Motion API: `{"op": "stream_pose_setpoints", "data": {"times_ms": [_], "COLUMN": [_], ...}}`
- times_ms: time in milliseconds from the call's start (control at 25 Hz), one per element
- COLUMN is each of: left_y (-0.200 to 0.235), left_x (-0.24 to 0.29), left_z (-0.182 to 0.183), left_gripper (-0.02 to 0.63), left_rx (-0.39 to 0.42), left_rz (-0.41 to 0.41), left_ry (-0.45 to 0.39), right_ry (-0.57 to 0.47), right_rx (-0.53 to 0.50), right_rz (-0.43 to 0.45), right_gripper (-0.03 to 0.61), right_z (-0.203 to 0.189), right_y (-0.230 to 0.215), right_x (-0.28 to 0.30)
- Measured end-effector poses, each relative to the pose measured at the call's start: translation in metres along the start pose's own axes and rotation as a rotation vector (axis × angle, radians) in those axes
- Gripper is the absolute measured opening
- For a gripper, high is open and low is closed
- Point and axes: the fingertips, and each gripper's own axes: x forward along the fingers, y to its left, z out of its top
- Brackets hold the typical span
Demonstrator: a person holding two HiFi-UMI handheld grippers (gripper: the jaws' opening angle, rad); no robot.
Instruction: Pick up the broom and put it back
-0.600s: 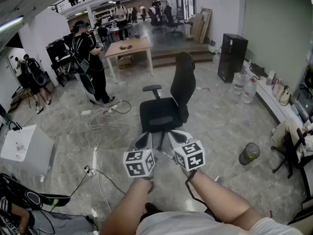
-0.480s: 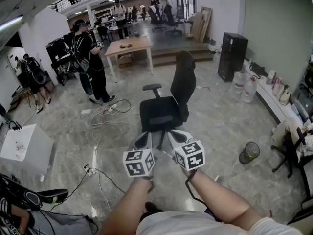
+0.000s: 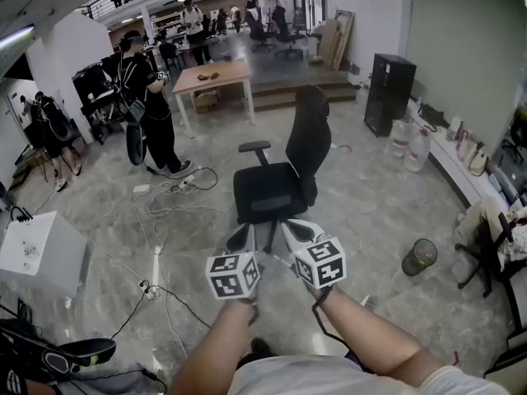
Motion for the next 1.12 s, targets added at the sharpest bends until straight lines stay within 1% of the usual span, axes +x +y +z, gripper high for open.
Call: {"op": "stream_pose_setpoints", "data": {"times_ms": [240, 520, 600, 720, 920, 1120], "left_y": [0.046, 0.104, 0.120, 0.140, 0.163, 0.173], "left_x": [0.029, 0.063, 0.072, 0.087, 0.123, 0.177], "left_z": [-0.002, 0.006, 0.005, -0.004, -0.018, -0.047], "left_gripper": [0.009, 0.009, 0.009, 0.009, 0.009, 0.009], "left_rx": [-0.016, -0.001, -0.002, -0.024, -0.053, -0.086], "left_rz": [-0.021, -0.063, -0.070, -0.067, -0.056, -0.014], "left_ry": [0.014, 0.044, 0.051, 0.070, 0.104, 0.159], "right_ry": [0.012, 0.036, 0.047, 0.085, 0.126, 0.187], "right_rx": [0.003, 0.020, 0.027, 0.037, 0.049, 0.055], "right_rz": [-0.016, -0.061, -0.072, -0.072, -0.056, 0.001], "right_gripper": [0.003, 0.005, 0.005, 0.005, 0.005, 0.005], "right_z": [-0.002, -0.004, -0.009, -0.024, -0.043, -0.072], "right_y": [0.001, 0.002, 0.001, -0.005, -0.032, -0.074], "right_x": [0.051, 0.114, 0.130, 0.153, 0.197, 0.248]}}
